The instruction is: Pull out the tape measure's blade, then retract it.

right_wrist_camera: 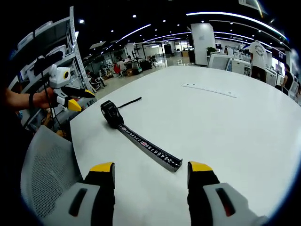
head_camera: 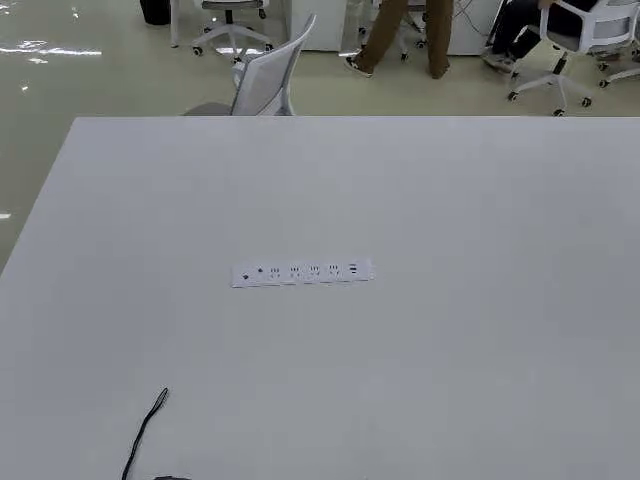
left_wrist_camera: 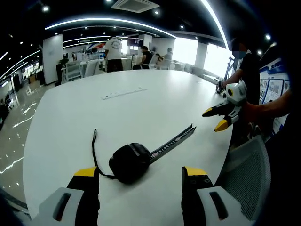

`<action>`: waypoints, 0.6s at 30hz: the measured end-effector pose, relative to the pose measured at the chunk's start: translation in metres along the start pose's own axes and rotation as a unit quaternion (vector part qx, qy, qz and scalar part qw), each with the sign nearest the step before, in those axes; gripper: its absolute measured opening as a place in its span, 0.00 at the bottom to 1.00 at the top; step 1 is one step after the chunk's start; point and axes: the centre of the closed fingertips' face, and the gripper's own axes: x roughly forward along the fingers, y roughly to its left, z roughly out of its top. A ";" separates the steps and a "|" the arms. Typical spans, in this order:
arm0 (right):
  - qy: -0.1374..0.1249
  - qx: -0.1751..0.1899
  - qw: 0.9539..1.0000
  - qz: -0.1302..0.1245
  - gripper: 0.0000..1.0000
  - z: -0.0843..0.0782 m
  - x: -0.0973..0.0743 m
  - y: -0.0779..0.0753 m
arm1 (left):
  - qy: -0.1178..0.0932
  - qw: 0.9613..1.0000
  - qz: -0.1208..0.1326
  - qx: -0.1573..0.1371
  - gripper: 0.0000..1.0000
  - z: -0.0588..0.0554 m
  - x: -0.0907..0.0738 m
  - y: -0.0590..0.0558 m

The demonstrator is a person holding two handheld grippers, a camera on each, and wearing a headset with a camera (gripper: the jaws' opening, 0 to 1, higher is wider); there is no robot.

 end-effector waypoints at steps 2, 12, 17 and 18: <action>-0.003 0.001 1.000 -0.001 0.63 0.001 -0.001 0.002 | -0.001 1.000 0.005 -0.005 0.73 0.000 0.000 0.001; 0.003 0.000 1.000 0.001 0.64 -0.001 0.006 0.006 | -0.003 1.000 0.001 -0.023 0.75 -0.002 0.004 0.003; 0.007 -0.002 1.000 0.004 0.64 -0.001 0.008 0.006 | -0.002 1.000 -0.001 -0.031 0.75 -0.002 0.008 0.001; 0.008 -0.004 1.000 0.004 0.64 -0.001 0.009 0.006 | -0.001 0.999 -0.001 -0.033 0.75 -0.001 0.009 0.001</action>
